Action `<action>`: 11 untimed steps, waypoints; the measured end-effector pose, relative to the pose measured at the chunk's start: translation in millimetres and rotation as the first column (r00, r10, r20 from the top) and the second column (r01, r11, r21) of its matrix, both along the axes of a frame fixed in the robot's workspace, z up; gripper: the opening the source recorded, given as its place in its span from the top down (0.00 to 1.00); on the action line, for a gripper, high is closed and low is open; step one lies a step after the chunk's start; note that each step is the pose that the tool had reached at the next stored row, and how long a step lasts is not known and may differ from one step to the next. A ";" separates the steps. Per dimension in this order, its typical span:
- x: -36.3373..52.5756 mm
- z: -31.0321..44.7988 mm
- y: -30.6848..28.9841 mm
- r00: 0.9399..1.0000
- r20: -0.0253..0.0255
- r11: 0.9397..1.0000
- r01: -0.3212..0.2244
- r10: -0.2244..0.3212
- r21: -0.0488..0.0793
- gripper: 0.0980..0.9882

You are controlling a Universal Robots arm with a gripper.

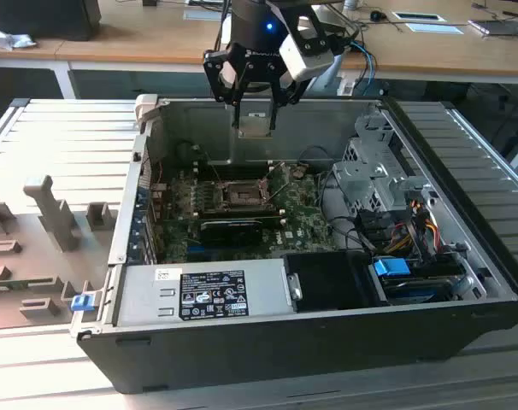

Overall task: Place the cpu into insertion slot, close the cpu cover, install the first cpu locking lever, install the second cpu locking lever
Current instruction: 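Place the cpu into insertion slot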

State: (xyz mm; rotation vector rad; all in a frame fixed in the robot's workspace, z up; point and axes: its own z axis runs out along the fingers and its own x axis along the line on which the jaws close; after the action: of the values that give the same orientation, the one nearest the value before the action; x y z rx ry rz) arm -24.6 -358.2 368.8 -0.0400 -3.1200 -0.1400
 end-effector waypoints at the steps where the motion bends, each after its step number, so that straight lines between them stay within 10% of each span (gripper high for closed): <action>1: 0.0 0.0 0.0 1.000 0.000 1.000 0.003 -0.003 0.000 0.51; 11: -0.6 -0.2 0.0 0.999 0.000 0.999 0.046 -0.046 0.000 0.51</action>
State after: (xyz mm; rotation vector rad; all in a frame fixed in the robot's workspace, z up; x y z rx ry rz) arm -25.2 -358.2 368.5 -0.1123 -3.1203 -0.1407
